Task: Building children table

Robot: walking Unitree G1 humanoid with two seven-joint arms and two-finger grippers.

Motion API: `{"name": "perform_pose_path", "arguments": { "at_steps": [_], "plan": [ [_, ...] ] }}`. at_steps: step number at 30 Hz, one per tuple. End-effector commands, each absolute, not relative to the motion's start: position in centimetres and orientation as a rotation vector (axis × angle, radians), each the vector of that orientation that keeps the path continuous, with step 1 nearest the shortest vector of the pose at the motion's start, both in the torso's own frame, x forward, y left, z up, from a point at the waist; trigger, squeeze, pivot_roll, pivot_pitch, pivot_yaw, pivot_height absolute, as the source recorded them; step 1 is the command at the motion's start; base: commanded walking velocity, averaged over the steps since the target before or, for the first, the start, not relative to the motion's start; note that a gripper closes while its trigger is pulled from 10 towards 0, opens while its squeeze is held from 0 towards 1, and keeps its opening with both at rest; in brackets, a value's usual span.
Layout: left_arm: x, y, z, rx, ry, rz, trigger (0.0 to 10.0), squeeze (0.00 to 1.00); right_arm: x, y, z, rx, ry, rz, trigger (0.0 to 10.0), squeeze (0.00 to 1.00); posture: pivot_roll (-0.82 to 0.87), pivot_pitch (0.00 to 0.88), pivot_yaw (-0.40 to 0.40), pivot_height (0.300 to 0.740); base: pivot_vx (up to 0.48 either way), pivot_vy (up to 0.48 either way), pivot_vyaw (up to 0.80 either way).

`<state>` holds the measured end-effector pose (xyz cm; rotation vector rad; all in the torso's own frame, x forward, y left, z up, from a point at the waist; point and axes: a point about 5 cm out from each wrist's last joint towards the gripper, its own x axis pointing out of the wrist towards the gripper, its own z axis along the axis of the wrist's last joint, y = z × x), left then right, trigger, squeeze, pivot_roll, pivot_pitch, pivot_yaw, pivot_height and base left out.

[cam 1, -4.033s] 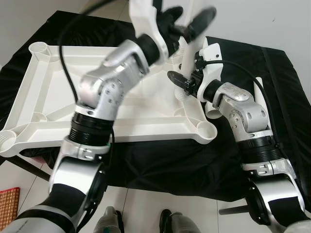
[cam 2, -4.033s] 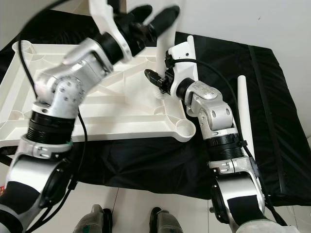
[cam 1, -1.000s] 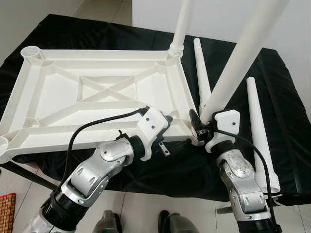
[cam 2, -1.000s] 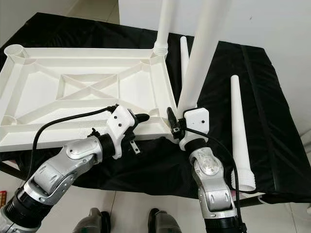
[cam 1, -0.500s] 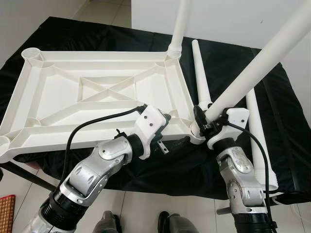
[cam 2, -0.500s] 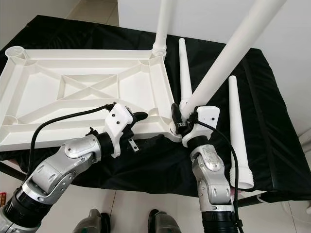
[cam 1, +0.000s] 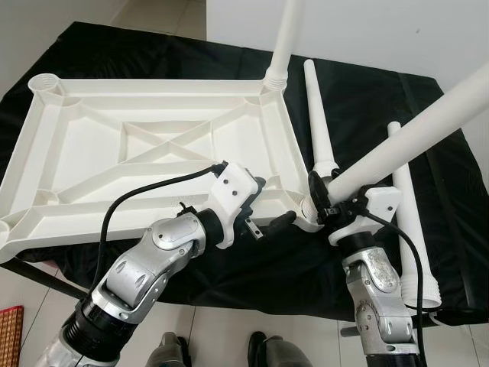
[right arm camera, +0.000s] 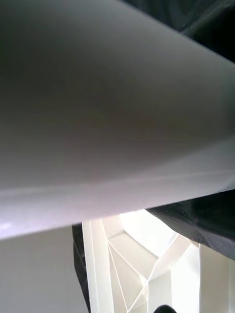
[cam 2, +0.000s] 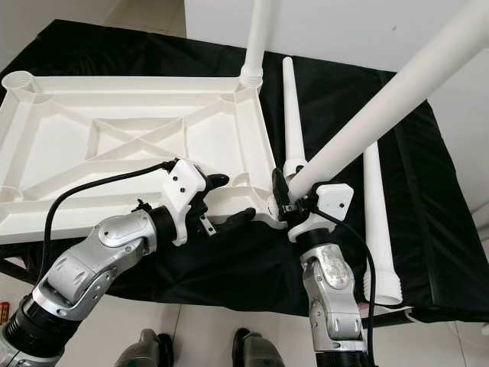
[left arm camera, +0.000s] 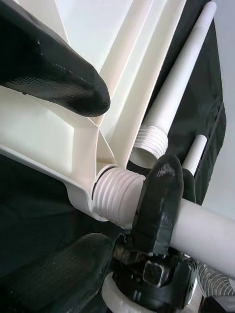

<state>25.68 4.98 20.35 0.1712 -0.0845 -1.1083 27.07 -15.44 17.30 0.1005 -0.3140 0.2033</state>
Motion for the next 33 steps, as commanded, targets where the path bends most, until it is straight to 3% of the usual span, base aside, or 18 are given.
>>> {"name": "perform_pose_path", "arguments": {
  "at_steps": [1, 19, 27, 33],
  "plan": [
    [25.2, 4.8, 20.7, 0.168, -0.094, -1.155, 10.0, 0.0, 27.6, -16.1, 14.8, 0.081, -0.145, 0.146, 10.0, 0.0, 0.06, 0.21, -0.037, 0.74, 0.0, 0.0, 0.0],
    [25.4, 5.1, 20.9, 0.166, -0.1, -1.135, 10.0, 0.0, 29.2, -15.6, 15.3, -0.037, -0.11, 0.209, 10.0, 0.0, 0.07, 0.211, -0.047, 0.74, 0.0, 0.0, 0.0],
    [25.3, 5.2, 20.9, 0.161, -0.095, -1.134, 10.0, 0.0, 28.8, -14.7, 15.1, -0.2, -0.117, 0.295, 10.0, 0.0, 0.06, 0.22, -0.042, 0.74, 0.0, 0.0, 0.0],
    [25.2, 5.2, 20.9, 0.16, -0.094, -1.135, 10.0, 0.0, 28.9, -15.4, 15.0, -0.141, -0.103, 0.259, 10.0, 0.0, 0.06, 0.22, -0.041, 0.74, 0.0, 0.0, 0.0]
  ]
}}
